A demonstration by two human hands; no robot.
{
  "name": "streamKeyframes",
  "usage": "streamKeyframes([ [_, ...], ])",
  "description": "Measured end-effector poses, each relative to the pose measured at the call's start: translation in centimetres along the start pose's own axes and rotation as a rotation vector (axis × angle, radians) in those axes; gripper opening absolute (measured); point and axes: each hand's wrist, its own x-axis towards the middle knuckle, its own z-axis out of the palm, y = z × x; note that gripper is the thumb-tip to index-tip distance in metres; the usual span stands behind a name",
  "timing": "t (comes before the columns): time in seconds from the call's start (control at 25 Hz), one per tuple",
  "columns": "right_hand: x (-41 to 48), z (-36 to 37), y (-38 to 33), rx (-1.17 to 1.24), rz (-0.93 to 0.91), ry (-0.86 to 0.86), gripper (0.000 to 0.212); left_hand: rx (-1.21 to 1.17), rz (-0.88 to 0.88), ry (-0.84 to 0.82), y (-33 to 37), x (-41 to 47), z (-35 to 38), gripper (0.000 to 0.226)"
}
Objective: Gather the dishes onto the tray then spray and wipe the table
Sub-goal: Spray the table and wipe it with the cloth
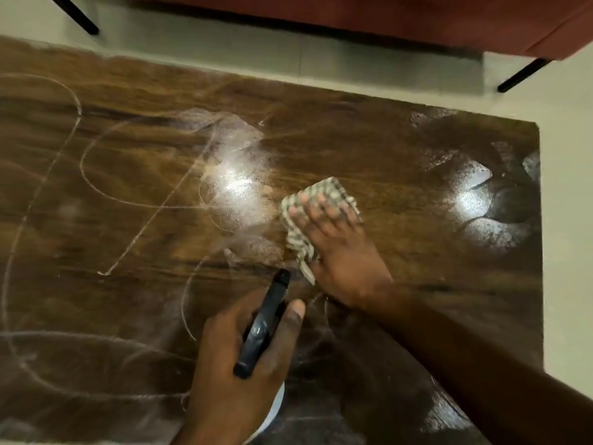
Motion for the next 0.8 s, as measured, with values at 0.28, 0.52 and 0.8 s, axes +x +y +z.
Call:
streamKeyframes([
  [0.28, -9.9, 2.2, 7.6, 0.039, 0.173, 0.066, 0.071, 0.017, -0.117, -0.050, -1.2, -3.8, 1.6, 0.049],
  [0.52, -9.8, 3.7, -0.7, 0.319, 0.636, 0.210, 0.078, -0.055, -0.153, -0.023, -3.2, -6.4, 2.7, 0.062],
  [0.8, -14.9, 4.1, 5.3, 0.043, 0.144, 0.058, 0.073, -0.050, -0.150, -0.124, -6.7, -10.3, 1.2, 0.057],
])
